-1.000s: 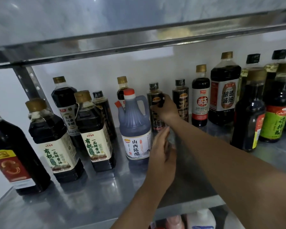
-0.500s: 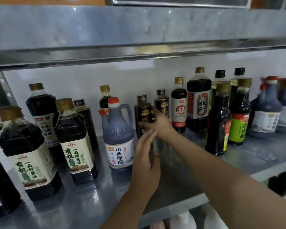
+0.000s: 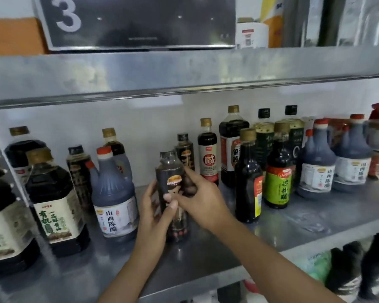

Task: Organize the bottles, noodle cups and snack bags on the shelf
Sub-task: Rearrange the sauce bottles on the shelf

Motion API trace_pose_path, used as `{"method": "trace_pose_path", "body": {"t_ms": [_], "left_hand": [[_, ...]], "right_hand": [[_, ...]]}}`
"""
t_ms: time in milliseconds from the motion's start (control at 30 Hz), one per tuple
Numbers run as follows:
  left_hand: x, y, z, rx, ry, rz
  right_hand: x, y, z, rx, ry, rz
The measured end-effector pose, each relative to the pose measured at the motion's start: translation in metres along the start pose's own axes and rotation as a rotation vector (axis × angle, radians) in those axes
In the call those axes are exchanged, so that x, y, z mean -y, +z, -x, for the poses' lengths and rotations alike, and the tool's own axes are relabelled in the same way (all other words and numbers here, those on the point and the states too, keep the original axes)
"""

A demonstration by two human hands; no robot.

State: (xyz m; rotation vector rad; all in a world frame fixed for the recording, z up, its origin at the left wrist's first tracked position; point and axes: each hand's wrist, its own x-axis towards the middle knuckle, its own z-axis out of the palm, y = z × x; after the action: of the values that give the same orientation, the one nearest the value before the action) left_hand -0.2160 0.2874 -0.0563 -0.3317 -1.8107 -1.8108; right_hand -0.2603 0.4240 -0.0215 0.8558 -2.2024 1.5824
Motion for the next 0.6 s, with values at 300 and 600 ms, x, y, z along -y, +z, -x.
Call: {"method": "trace_pose_path", "body": {"t_ms": [300,600], "left_hand": [[-0.010,0.017,-0.036,-0.117,-0.161,0.071],[0.007,0.031,-0.061,-0.206,-0.308,0.145]], "right_hand": [[-0.021,0.020,-0.005,0.028,-0.003,-0.154],[-0.048,0.027,-0.001,-0.019,0.007,-0.081]]}}
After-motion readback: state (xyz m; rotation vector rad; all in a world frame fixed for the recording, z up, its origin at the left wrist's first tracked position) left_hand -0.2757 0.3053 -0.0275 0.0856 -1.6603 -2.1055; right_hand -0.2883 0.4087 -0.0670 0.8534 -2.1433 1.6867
